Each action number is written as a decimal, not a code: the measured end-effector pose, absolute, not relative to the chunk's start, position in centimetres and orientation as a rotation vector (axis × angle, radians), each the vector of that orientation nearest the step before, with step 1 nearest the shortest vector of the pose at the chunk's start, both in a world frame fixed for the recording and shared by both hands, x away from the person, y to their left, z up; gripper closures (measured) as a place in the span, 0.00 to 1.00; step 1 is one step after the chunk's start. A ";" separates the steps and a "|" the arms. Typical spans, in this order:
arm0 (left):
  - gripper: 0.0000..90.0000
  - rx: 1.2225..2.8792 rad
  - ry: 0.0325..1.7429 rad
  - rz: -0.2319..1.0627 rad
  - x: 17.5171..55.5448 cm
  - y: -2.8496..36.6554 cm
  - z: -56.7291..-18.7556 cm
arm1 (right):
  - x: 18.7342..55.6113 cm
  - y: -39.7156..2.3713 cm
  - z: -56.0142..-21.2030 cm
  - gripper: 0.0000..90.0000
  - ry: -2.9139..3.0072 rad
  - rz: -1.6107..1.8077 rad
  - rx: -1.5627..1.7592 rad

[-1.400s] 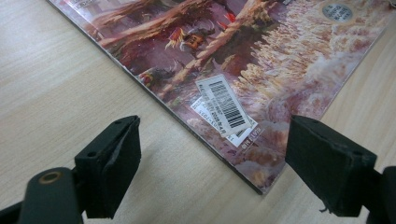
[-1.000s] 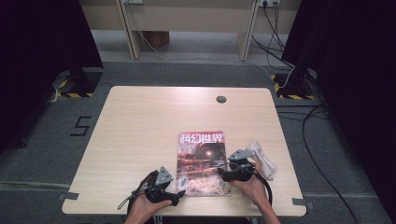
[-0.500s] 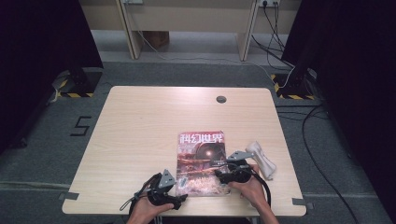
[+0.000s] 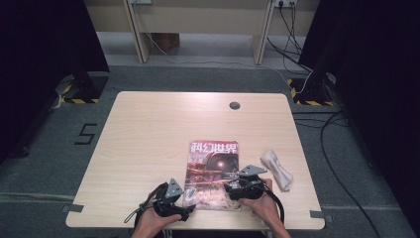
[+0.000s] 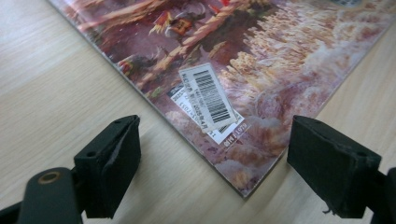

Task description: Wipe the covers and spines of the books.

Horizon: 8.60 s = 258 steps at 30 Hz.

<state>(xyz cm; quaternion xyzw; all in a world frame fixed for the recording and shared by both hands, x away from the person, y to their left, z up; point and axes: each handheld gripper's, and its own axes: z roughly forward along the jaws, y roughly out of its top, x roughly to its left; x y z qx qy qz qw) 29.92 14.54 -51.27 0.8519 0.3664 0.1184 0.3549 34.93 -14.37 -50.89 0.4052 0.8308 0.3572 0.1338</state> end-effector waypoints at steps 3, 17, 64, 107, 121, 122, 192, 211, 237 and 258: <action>0.18 2.197 0.970 0.301 30.1 14.9 -51.2 | 34.4 -14.0 -50.9 0.30 2.400 1.029 1.173; 0.18 2.197 1.042 0.316 30.8 16.9 -50.9 | 32.9 -12.8 -50.7 0.31 2.421 1.007 1.167; 0.19 2.210 0.989 0.318 30.2 15.2 -51.1 | 50.0 -10.3 -50.1 0.33 2.374 0.923 1.340; 0.11 2.168 1.154 0.375 36.7 18.5 -50.8 | 34.9 -17.4 -50.1 0.29 2.448 0.925 1.218; 0.18 2.109 1.109 0.324 33.4 18.6 -49.8 | 35.5 -17.9 -50.0 0.32 2.405 0.963 1.222; 0.18 2.113 1.099 0.314 32.9 18.4 -49.7 | 35.5 -17.8 -50.0 0.32 2.397 0.965 1.227; 0.17 2.234 0.966 0.382 29.8 15.8 -50.5 | 43.2 -10.9 -50.5 0.40 2.506 1.036 1.116; 0.14 2.275 0.986 0.452 31.5 15.9 -50.5 | 40.3 -13.1 -50.4 0.40 2.471 0.997 1.162; 0.22 2.164 1.139 0.485 36.0 17.1 -50.6 | 34.7 -15.5 -50.2 0.45 2.475 1.017 1.225; 0.21 2.208 1.055 0.388 32.5 15.6 -50.9 | 39.0 -14.4 -50.5 0.46 2.425 1.069 1.302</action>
